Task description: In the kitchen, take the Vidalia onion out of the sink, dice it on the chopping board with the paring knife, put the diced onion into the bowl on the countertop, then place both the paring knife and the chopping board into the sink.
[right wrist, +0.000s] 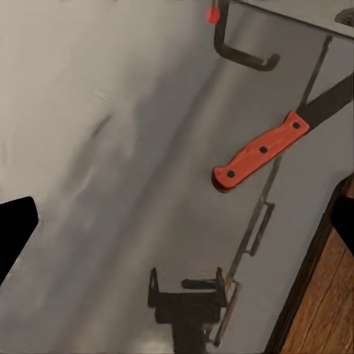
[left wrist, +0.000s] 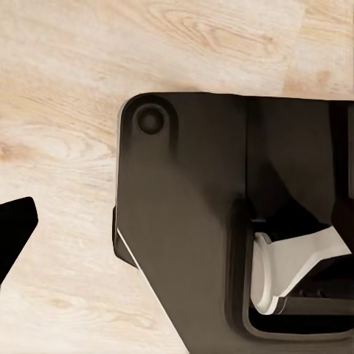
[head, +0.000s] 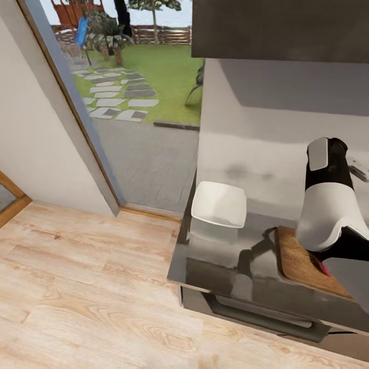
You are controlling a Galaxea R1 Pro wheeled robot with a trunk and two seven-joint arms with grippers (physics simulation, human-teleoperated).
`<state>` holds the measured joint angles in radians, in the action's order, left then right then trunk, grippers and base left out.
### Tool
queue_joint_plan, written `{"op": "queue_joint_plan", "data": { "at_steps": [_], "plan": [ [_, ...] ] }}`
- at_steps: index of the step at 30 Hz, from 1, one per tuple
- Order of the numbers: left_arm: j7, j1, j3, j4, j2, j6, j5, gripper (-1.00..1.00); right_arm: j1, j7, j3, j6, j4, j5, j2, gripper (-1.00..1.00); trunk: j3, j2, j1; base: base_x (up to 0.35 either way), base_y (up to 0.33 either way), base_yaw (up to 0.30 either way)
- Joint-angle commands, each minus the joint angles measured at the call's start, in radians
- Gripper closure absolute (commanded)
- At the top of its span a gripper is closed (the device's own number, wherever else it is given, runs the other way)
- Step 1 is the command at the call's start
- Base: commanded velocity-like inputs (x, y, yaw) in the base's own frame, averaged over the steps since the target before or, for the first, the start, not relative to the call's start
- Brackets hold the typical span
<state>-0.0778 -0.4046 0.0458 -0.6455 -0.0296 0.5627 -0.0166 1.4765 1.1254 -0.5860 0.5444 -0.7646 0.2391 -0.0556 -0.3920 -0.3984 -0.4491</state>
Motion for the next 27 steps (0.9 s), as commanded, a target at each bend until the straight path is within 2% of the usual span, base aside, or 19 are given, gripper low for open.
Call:
{"op": "queue_joint_plan", "data": {
  "at_steps": [1,10,21,27],
  "plan": [
    [-0.008,0.0,0.005,-0.001,-0.001,0.0,-0.002,-1.0,0.001,0.013,-0.002,0.005,-0.001,0.005,-0.001,-1.0,-0.001,-0.002,-0.001,0.14,0.0,0.0],
    [-0.008,0.0,0.005,0.0,-0.001,-0.001,-0.002,-1.0,0.001,0.036,-0.033,-0.002,-0.001,0.005,-0.001,-1.0,-0.001,-0.002,-0.001,0.04,0.0,0.0],
    [-0.008,0.0,0.005,0.0,-0.001,-0.001,-0.003,-1.0,0.001,0.046,-0.037,-0.003,-0.001,0.005,0.003,-1.0,-0.001,-0.002,-0.001,0.002,0.0,-0.006],
    [-0.008,0.0,0.005,0.0,-0.001,-0.001,-0.002,-1.0,0.001,0.048,-0.036,-0.003,-0.001,0.006,0.003,-1.0,-0.001,-0.002,-0.001,0.0,0.0,-0.192]
  ]
}}
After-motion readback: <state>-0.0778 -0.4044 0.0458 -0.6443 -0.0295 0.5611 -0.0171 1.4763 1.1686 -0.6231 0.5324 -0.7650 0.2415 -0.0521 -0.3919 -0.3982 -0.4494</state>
